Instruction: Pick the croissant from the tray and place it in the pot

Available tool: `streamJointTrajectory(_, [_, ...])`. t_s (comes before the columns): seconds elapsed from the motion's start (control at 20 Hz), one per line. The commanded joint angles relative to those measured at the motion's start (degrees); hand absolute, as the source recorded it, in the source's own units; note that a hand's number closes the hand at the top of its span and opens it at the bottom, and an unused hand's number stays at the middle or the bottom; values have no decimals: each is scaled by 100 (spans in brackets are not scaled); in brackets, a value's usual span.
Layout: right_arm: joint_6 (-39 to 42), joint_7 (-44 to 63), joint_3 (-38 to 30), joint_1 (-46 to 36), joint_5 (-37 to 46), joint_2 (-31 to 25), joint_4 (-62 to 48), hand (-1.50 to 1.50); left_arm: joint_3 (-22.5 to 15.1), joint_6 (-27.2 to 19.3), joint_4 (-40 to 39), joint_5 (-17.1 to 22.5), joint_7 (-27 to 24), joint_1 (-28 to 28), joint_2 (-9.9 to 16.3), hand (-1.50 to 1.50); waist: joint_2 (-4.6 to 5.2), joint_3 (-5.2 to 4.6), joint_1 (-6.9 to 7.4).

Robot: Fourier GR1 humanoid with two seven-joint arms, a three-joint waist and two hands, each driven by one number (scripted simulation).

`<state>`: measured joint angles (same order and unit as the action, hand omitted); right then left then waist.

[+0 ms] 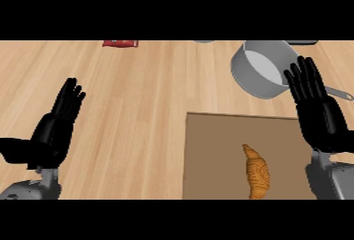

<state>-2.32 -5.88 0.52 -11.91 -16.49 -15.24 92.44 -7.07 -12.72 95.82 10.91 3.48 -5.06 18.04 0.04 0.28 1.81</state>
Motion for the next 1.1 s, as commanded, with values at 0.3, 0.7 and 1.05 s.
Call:
streamJointTrajectory(0.3, [-1086,681,-417,2127,2013,-1639,-785,150,449,-136,-482,-482,246,689,756,0,159,-200,-434])
streamJointTrajectory(0.7, [-3412,-692,126,4542,3210,190,1131,-150,612,0,-571,-532,322,990,963,0,-43,-34,-376])
streamJointTrajectory(1.05, [-2354,1787,551,4950,4251,-762,2653,-150,397,61,-710,-782,327,784,724,0,9,-41,-193])
